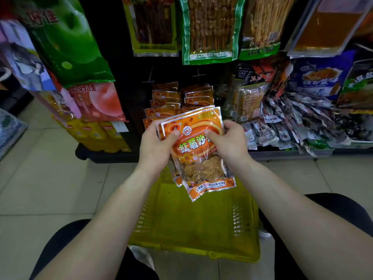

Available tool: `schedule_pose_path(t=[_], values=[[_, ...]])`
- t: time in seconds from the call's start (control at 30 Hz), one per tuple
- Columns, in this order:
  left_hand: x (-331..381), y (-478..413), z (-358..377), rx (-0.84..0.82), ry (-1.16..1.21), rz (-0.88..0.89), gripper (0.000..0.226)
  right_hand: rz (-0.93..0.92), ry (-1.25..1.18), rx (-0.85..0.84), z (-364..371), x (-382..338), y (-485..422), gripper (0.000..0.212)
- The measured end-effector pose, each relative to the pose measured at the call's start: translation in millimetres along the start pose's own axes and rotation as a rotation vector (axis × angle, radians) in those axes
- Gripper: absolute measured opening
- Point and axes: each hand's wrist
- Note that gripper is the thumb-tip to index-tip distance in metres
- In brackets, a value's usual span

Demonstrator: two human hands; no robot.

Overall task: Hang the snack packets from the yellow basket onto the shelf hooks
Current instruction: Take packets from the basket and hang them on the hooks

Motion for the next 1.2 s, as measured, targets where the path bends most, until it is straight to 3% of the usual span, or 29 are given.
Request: schedule_pose_path(t=[0.13,0.23,0.37,0.47,0.53,0.6,0.7,0.9,1.07,1.2], values=[[-5.0,-3.4,1.5,0.028,-0.034,0.013,0.025,-0.007,0.176,0.087,-3.0,-1.8,-3.0,0.042],[-9.3,-4.5,4.5,0.004,-0.055,0.003,0.023,-0.022,0.311,0.057,-8.1,-4.0,-8.1,0.054],[-16.5,-6.6,7.2,-0.075,-0.105,0.023,0.021,-0.250,0.553,0.044,-18.5,-9.7,-14.5,0.077],[-17.0,-5.9,10.2,-0.164,-0.159,0.073,0.016,-0.470,0.837,0.013,-21.9,-17.6,-12.2,0.043],[-18.2,-4.0,13.3,-0.208,-0.162,0.096,0.013,-0.480,0.990,-0.045,-21.5,-19.2,-11.2,0.020],[-21.3,-1.2,15.6,-0.240,-0.150,0.080,0.016,-0.418,1.046,-0.119,-22.5,-15.7,-12.0,0.012],[-28.3,0.1,16.3,-0.280,-0.126,0.037,0.015,-0.321,1.001,-0.174,-26.2,-11.8,-14.2,0.010],[-48.4,-18.2,-5.1,-0.174,-0.190,-0.047,0.026,-0.398,0.978,-0.006,-53.4,-40.8,-42.9,0.014],[-75.7,-31.9,-19.3,-0.190,-0.314,-0.177,0.018,-0.428,1.153,-0.055,-43.4,-58.0,-94.4,0.008],[-96.7,-48.7,-15.1,-0.238,-0.385,-0.186,0.017,-0.421,1.278,-0.051,-15.3,-45.1,-141.9,0.019]])
Point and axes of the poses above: each hand's wrist, its own y-axis away from the middle knuckle, its own z-axis out of the palm, x = y × z, and after that the axes turned 12 degrees about z, right-handed
